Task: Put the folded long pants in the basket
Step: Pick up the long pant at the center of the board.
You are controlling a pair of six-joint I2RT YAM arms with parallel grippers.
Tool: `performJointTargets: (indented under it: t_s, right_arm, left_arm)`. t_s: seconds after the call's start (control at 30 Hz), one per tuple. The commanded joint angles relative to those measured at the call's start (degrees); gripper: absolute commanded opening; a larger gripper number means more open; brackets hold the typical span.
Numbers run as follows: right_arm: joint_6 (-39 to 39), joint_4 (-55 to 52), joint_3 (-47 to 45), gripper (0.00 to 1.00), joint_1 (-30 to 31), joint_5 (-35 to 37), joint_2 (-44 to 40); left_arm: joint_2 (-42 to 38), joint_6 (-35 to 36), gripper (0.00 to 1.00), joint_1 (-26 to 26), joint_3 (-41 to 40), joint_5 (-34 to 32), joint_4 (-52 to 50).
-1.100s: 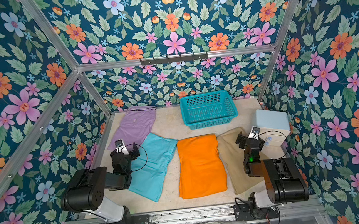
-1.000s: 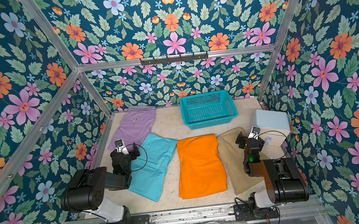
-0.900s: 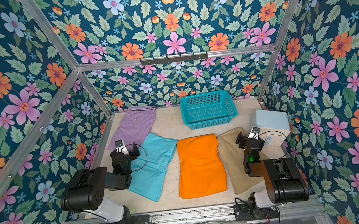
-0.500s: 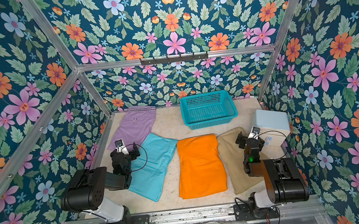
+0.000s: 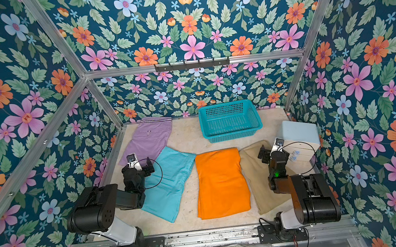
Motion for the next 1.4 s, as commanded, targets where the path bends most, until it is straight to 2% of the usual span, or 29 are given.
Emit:
performJointTargets:
  t_s: [0.0, 0.07, 0.13, 0.2, 0.23, 0.3, 0.37, 0.4, 0.43, 0.47, 0.5, 0.53, 0.6, 0.63, 0.67, 0.73, 0.77, 0.93, 1.03, 1.07, 1.13, 1.2, 1.27, 1.37]
  right_arm:
    - [-1.47, -0.71, 0.36, 0.99, 0.01, -3.45, 0.08]
    - [-1.46, -0.59, 0.30, 0.99, -0.03, -3.48, 0.08]
    - [-1.42, -0.64, 0.34, 0.99, -0.01, -3.43, 0.08]
    - [-1.15, -1.05, 0.64, 0.99, -0.30, -4.02, 0.08]
    - [-0.47, -1.03, 0.47, 0.99, -1.39, -6.00, 0.01]
    - [-0.11, -0.93, 0.36, 0.99, -2.18, -7.48, -0.10]
    - [-0.36, -0.25, -0.03, 0.99, -2.11, -6.95, -1.35]
    - [-1.11, -2.97, -0.45, 0.99, -1.41, -6.34, -4.94]
    - [-1.96, -11.15, 0.78, 0.99, 0.22, -3.82, -11.39]
    - [1.28, -22.79, 3.66, 0.99, 2.04, 1.77, -18.67]
    - [10.09, -33.08, 7.27, 0.99, 2.49, 6.99, -24.63]
    - [20.39, -45.97, 11.19, 0.97, 2.47, 9.23, -30.69]
    - [30.27, -54.94, 12.86, 0.94, 2.43, 3.56, -40.31]
    - [36.80, -59.35, 12.71, 0.83, 2.68, 0.88, -44.87]
    - [43.27, -64.80, 12.79, 0.76, 3.70, -0.55, -48.69]
    - [54.48, -77.68, 14.32, 0.62, 6.59, -2.13, -52.71]
    - [58.14, -82.63, 15.25, 0.59, 8.93, -3.79, -53.47]
    - [72.77, -101.19, 20.78, 0.62, 22.62, -4.49, -51.29]
    - [79.71, -107.68, 23.43, 0.63, 28.08, -8.07, -47.52]
    - [82.91, -108.91, 23.29, 0.61, 30.71, -8.73, -46.24]
    - [89.58, -106.72, 20.40, 0.59, 36.77, -9.45, -45.46]
    - [95.51, -102.94, 17.87, 0.59, 44.36, -6.90, -44.34]
    - [100.68, -99.66, 16.50, 0.61, 53.02, -2.92, -40.61]
    - [107.28, -92.50, 14.42, 0.63, 61.23, -0.37, -33.74]
  left_arm:
    - [-0.30, 0.50, 1.00, 0.09, -0.08, -0.41, 1.50]
    - [-3.42, 1.72, 1.00, -2.44, -0.65, -7.75, 1.84]
    - [-12.48, 3.83, 1.00, -6.83, 1.13, -14.54, -8.96]
    - [-20.41, -1.63, 0.99, -9.28, 5.54, -16.26, -21.80]
    - [-23.64, -6.51, 0.99, -9.30, 8.66, -13.21, -28.35]
    - [-26.03, -14.07, 0.99, -9.55, 12.16, -9.18, -34.25]
    - [-25.49, -28.24, 0.99, -10.26, 12.63, -11.29, -37.93]
    - [-24.63, -28.99, 0.96, -9.45, 12.87, -5.05, -37.94]
    - [-23.39, -29.01, 0.88, -9.02, 14.43, 1.73, -39.74]
    - [-21.93, -29.65, 0.81, -9.08, 16.95, 5.34, -43.50]
    - [-20.48, -30.68, 0.77, -9.30, 19.27, 7.23, -47.40]
    - [-18.73, -31.68, 0.73, -9.41, 22.15, 9.46, -51.77]
    - [-16.56, -31.05, 0.70, -10.35, 25.33, 14.32, -55.58]
    - [-15.83, -30.79, 0.71, -11.42, 26.80, 14.95, -58.18]
    - [-15.10, -30.42, 0.71, -12.26, 28.98, 14.99, -62.00]
    - [-13.45, -28.89, 0.72, -13.53, 33.20, 16.05, -68.62]
    - [-11.89, -28.25, 0.72, -13.79, 36.24, 17.02, -72.87]
    - [-1.63, -21.83, 0.75, -16.41, 51.32, 25.10, -89.58]
    - [5.65, -17.23, 0.78, -17.86, 59.03, 36.42, -97.08]
    - [7.86, -15.65, 0.77, -18.70, 61.63, 37.81, -99.55]
    - [10.35, -12.88, 0.77, -21.19, 65.35, 36.47, -102.03]
    - [13.03, -11.83, 0.77, -21.81, 67.71, 39.55, -102.42]
    - [16.90, -9.69, 0.76, -22.81, 72.88, 37.44, -107.46]
    - [20.49, -8.78, 0.76, -23.26, 75.68, 37.24, -108.65]
